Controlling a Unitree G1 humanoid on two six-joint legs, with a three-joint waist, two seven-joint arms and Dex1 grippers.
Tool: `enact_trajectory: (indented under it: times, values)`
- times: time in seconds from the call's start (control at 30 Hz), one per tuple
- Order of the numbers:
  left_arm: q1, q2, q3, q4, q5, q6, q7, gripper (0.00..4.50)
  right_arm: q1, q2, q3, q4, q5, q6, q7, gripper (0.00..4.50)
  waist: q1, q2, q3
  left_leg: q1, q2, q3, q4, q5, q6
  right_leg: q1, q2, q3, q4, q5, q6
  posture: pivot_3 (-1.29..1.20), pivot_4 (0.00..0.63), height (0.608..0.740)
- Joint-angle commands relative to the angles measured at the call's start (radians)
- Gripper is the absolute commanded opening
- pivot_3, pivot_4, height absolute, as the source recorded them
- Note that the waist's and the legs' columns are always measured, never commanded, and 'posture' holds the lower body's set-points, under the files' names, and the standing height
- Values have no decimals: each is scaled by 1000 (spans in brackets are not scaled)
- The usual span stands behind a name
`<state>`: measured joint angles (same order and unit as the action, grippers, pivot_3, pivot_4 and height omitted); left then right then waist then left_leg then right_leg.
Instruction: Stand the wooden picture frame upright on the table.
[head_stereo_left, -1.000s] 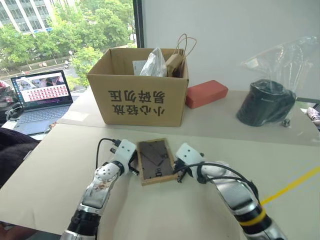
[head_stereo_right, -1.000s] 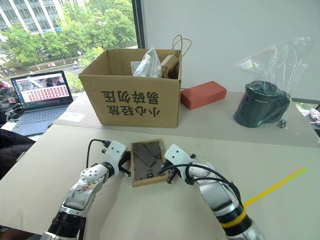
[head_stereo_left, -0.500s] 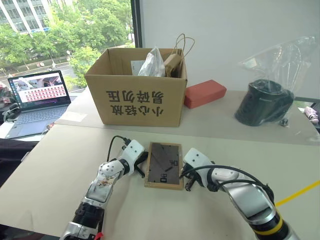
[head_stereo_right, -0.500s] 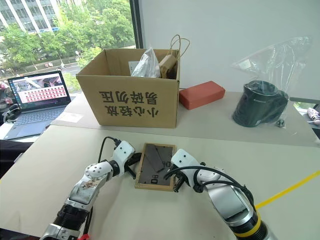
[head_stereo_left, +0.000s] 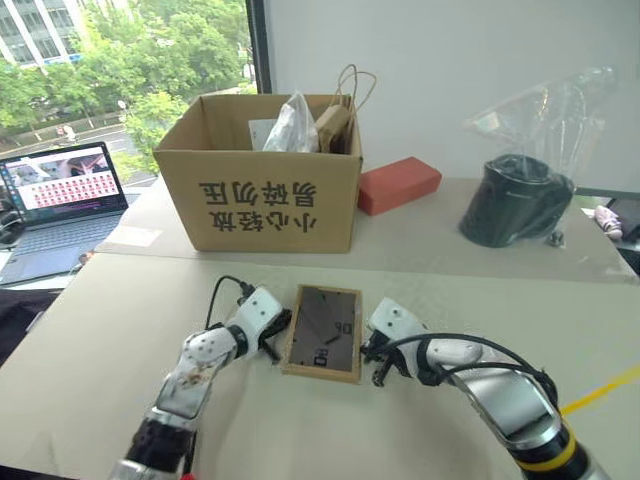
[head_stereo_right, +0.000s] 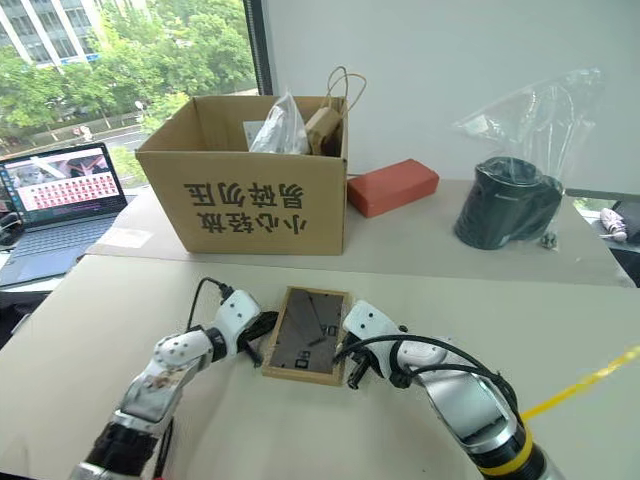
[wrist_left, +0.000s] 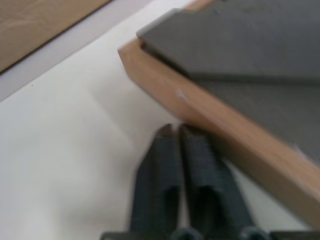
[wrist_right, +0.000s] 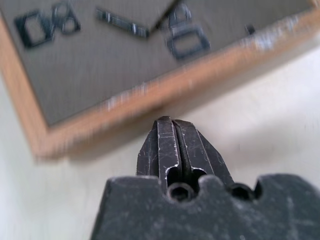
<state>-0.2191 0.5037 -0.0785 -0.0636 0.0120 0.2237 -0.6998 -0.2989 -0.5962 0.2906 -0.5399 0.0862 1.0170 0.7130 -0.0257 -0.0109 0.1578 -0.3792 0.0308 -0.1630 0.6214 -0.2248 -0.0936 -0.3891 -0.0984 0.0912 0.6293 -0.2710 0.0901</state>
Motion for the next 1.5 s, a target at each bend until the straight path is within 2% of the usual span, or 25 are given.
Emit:
enact_trajectory:
  times: [0.03, 0.07, 0.13, 0.23, 0.33, 0.5, 0.67, 1.0, 1.1, 1.3, 1.4, 1.5]
  values:
    - [32, 104, 25, 13, 45, -329, -23, 2227, 39, -50, -32, 35, 34, -63, 41, 0, -1, -1, 2, 0, 0, 0, 0, 0, 0, 0, 0, 0, 0, 0, 0, 0, 150, 740]
    - [36, 156, 8, 65, 112, -523, 8, 2484, 43, -60, -31, 46, 39, -79, 47, 0, 0, -2, 2, 0, 0, 0, 0, 0, 0, 0, 0, 0, 0, 0, 0, 0, 150, 740]
    - [23, 234, -24, 185, 212, -882, 63, 3288, 44, -64, -27, 63, 50, -91, 54, 0, 4, -3, 3, 0, 1, 0, 0, 0, 0, 0, 0, 0, -1, 0, 0, 0, 150, 740]
    - [-41, 290, -79, 382, 347, -1235, 146, 4337, 33, -58, -9, 77, 59, -92, 51, 0, 10, -3, 3, 0, 1, 1, 0, 0, -1, 1, 0, 0, -3, 0, 0, 0, 150, 740]
    - [-135, 300, -143, 565, 545, -1460, 249, 4337, 9, -34, 19, 83, 62, -73, 37, 0, 9, -4, 3, 0, 1, 1, 0, 0, -1, 1, 1, 0, -2, 0, 0, 0, 150, 740]
    - [-272, 239, -226, 740, 763, -1578, 410, 4337, -39, 16, 83, 88, 59, -50, 18, 0, 0, -3, 2, 4, 1, 1, 0, 0, -1, 2, 2, 2, 0, 0, 0, 0, 150, 740]
    - [-353, 174, -291, 814, 873, -1589, 527, 4337, -102, 88, 143, 109, 54, -21, -10, 0, -1, -2, 0, 7, 1, 2, 0, 1, -1, 4, 2, 3, 3, 0, 0, 0, 150, 740]
    - [-387, 176, -350, 851, 887, -1622, 636, 4337, -99, 85, 130, 108, 60, 16, -39, 0, 0, 2, -3, 7, 1, 2, -1, 1, -1, 4, 2, 3, 3, 0, 1, 0, 150, 740]
    - [-380, 198, -361, 846, 887, -1635, 643, 3644, -92, 59, 107, 118, 58, 12, -40, 0, -1, 2, -3, 7, 1, 2, -2, 1, -1, 3, 2, 3, 3, 0, 1, 0, 150, 740]
    - [-361, 213, -371, 815, 874, -1614, 661, 1462, -134, -18, 8, 193, 67, -21, -28, 0, 6, 1, -3, 7, 1, 2, -7, 1, -1, 2, 1, 3, 1, 0, 1, 0, 150, 740]
    - [-341, 214, -370, 785, 865, -1599, 671, 1349, -200, -10, -60, 238, 99, -32, -29, 0, 7, 1, -3, 7, 1, 2, -7, 1, -2, 2, 1, 2, 1, 0, 1, 0, 150, 740]
    - [-313, 219, -354, 738, 834, -1585, 676, 1349, -302, 69, -125, 269, 161, -18, -34, 0, -3, 1, -2, 7, 1, 2, -8, 1, -2, 1, 1, 3, 3, 0, 1, 0, 150, 740]
